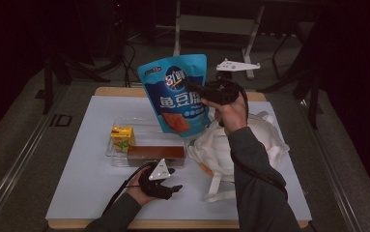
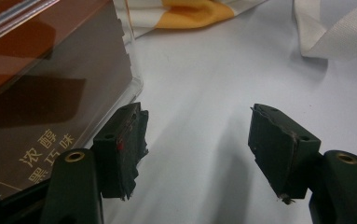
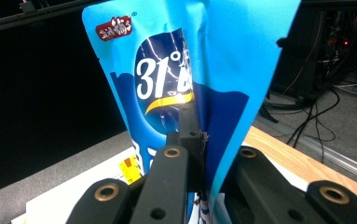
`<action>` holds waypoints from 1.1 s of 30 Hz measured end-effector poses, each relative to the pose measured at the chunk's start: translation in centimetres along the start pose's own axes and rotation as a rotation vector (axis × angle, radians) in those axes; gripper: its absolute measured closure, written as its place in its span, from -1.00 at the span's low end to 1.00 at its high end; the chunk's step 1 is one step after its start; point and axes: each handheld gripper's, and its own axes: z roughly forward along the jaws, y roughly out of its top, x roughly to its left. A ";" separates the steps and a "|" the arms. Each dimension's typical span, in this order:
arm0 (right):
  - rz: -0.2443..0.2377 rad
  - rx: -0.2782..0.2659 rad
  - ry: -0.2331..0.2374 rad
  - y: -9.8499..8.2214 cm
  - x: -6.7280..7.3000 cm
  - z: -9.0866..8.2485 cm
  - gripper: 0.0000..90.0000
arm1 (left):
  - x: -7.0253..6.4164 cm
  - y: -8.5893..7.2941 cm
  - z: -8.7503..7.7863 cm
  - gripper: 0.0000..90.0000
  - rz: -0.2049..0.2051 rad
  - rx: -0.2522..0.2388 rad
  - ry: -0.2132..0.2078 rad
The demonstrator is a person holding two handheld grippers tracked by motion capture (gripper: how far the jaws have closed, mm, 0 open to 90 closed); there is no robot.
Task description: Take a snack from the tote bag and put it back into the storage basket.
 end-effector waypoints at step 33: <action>0.075 0.023 0.006 -2.2 -0.1 8.2 0.97 | -0.1 0.0 0.0 -0.21 0.017 0.000 0.000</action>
